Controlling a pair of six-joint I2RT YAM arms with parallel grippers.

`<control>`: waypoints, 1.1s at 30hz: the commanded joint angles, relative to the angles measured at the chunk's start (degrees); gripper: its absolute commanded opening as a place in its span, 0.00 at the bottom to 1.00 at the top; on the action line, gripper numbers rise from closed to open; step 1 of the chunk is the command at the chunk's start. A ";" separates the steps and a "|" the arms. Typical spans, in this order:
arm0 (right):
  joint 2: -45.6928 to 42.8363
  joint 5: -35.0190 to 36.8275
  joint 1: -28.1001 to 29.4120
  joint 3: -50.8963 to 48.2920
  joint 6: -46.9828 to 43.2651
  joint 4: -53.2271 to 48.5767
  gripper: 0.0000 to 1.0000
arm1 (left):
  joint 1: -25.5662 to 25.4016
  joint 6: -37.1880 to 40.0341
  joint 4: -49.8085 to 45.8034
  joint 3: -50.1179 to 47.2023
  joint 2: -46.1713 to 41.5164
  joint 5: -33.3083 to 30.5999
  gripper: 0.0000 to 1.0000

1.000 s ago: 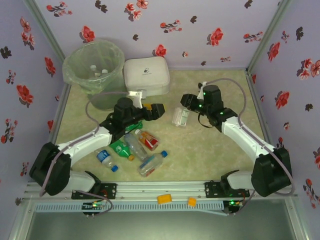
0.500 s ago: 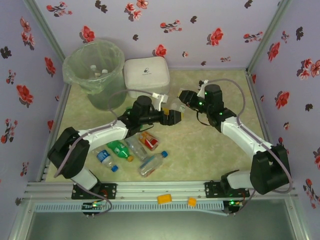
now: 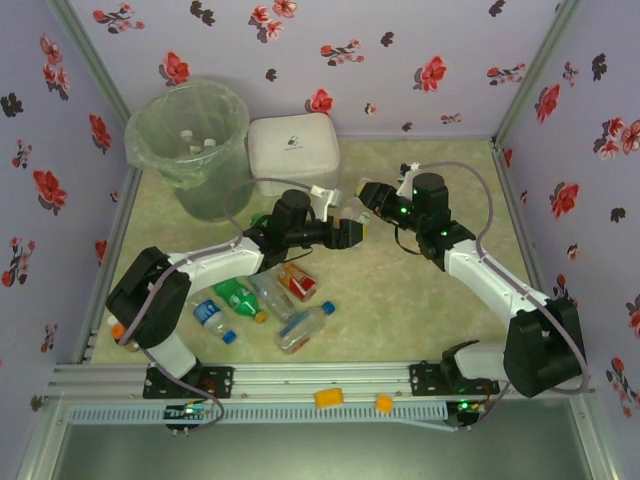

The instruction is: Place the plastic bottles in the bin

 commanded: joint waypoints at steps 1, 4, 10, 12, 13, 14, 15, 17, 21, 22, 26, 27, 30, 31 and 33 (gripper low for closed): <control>-1.53 -1.08 0.22 -0.43 0.62 2.07 0.41 | -0.14 0.25 0.49 1.52 -0.06 0.62 0.63; -1.63 -1.28 0.23 0.00 0.97 1.84 0.57 | -0.14 0.16 0.68 1.51 -0.35 0.28 0.56; -3.23 0.78 0.13 2.75 -1.12 -3.33 0.90 | 0.18 2.31 -1.63 1.07 -3.51 -3.78 0.35; -4.25 2.36 0.20 3.48 -2.58 -5.76 0.97 | 0.77 4.03 -3.64 1.07 -5.40 -5.77 0.28; -4.95 3.36 0.15 3.67 -3.25 -6.96 1.00 | 1.30 4.88 -4.71 1.04 -6.67 -6.70 0.25; -5.63 4.26 0.16 3.60 -3.86 -7.62 1.00 | 1.90 5.42 -5.70 1.14 -7.44 -7.38 0.22; -6.42 5.27 0.07 3.52 -4.33 -8.35 1.00 | 2.86 6.09 -6.95 1.32 -8.74 -8.11 0.20; -7.75 7.61 0.09 2.81 -4.68 -9.17 1.00 | 4.93 6.85 -9.92 2.06 -10.97 -9.32 0.14; -9.98 10.80 0.06 -0.32 -4.02 -8.03 1.00 | 10.31 9.61 -14.28 4.55 -16.38 -9.89 0.04; -10.10 10.96 0.07 -1.05 -3.74 -7.71 1.00 | 11.88 10.20 -15.56 5.40 -17.72 -10.18 0.02; -8.83 8.84 0.19 -2.90 -2.72 -6.71 1.00 | 18.94 13.05 -21.62 10.72 -21.26 -11.47 0.00; -8.29 8.16 0.14 -3.21 -2.47 -6.71 1.00 | 20.82 13.58 -23.17 12.13 -21.91 -12.71 0.00; -7.03 6.61 0.15 -3.42 -2.37 -7.49 1.00 | 26.64 15.13 -25.87 15.60 -23.24 -13.25 0.00; -6.83 6.32 0.12 -3.33 -2.66 -7.97 1.00 | 28.48 15.98 -26.77 16.75 -23.28 -13.32 0.00; -6.65 5.92 0.12 -3.24 -3.05 -8.63 1.00 | 31.97 17.54 -29.58 19.79 -22.33 -13.32 0.00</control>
